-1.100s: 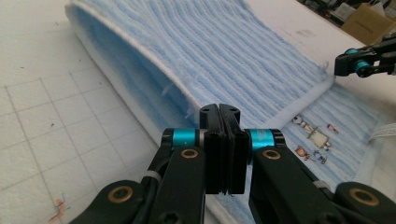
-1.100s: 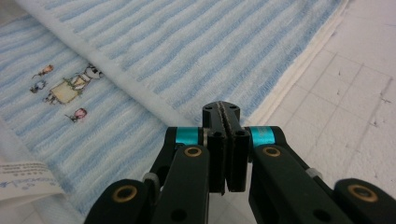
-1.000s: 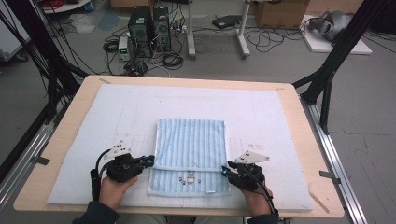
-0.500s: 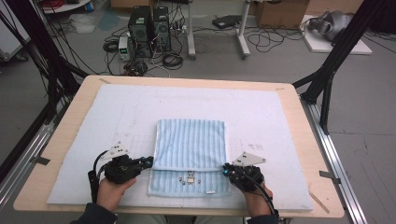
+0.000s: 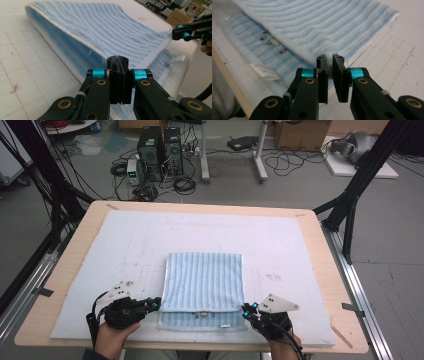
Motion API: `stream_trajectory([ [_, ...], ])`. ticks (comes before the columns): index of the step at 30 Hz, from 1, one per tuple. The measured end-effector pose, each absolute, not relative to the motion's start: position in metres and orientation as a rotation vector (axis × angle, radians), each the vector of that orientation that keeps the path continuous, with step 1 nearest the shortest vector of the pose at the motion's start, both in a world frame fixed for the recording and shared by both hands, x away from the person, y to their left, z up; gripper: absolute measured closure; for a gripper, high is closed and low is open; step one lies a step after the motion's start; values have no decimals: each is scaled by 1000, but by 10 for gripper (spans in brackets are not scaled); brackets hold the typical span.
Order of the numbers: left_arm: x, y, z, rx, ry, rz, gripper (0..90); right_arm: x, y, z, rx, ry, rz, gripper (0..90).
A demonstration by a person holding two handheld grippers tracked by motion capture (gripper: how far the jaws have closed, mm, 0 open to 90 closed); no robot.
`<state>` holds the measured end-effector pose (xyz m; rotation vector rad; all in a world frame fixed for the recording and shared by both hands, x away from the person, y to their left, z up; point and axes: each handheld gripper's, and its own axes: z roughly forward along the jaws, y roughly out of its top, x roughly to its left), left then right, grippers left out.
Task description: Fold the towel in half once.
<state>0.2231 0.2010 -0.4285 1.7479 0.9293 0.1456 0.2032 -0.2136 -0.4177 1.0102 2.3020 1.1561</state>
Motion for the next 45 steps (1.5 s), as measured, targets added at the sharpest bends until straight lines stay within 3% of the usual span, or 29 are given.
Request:
stream_trajectory([
  [16, 199, 202, -438, 1800, 905, 124, 880, 171, -218, -420, 1002, 2314, 1171, 830],
  [32, 198, 198, -453, 1866, 927, 118, 870, 170, -216, -443, 1041, 2380, 1109, 828],
  [37, 201, 206, -447, 1821, 951, 133, 671, 169, -221, -440, 1094, 2338, 1134, 664],
  [40, 208, 209, -440, 1798, 946, 148, 615, 173, -227, -436, 1134, 2284, 1158, 612],
  [45, 225, 205, -429, 1775, 874, 198, 583, 186, -231, -428, 1159, 2206, 1204, 607],
])
